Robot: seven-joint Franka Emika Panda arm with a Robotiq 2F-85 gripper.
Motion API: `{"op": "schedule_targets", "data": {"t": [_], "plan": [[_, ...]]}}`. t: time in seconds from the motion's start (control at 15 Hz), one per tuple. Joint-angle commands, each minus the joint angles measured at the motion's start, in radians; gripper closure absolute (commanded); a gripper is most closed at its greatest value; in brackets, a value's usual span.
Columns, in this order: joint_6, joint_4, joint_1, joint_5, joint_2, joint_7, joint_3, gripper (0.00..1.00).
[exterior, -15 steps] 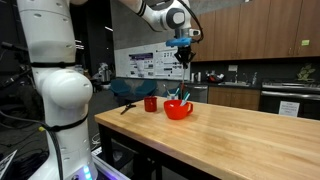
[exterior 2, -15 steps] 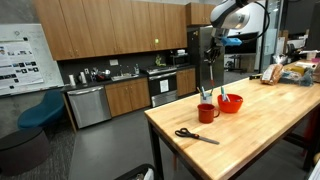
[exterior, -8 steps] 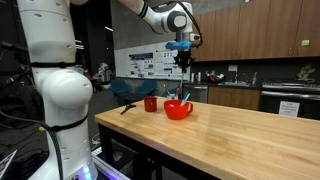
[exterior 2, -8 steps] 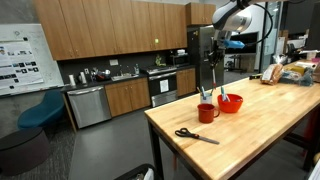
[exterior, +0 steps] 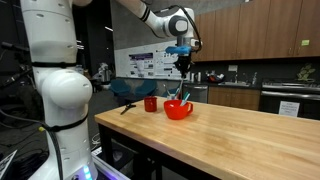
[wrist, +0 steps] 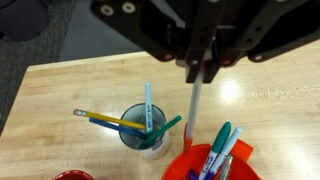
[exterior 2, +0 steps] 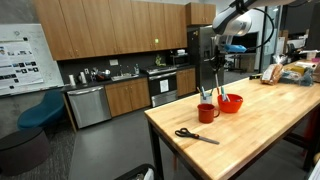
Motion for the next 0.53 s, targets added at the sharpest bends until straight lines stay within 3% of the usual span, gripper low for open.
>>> {"op": "schedule_targets", "data": {"t": [0.0, 0.47], "plan": [[-0.017, 0.006, -0.008, -0.026, 0.020, 0.035, -0.001, 0.98], [0.018, 0.019, -0.030, -0.041, 0.097, 0.063, -0.012, 0.98]]}}
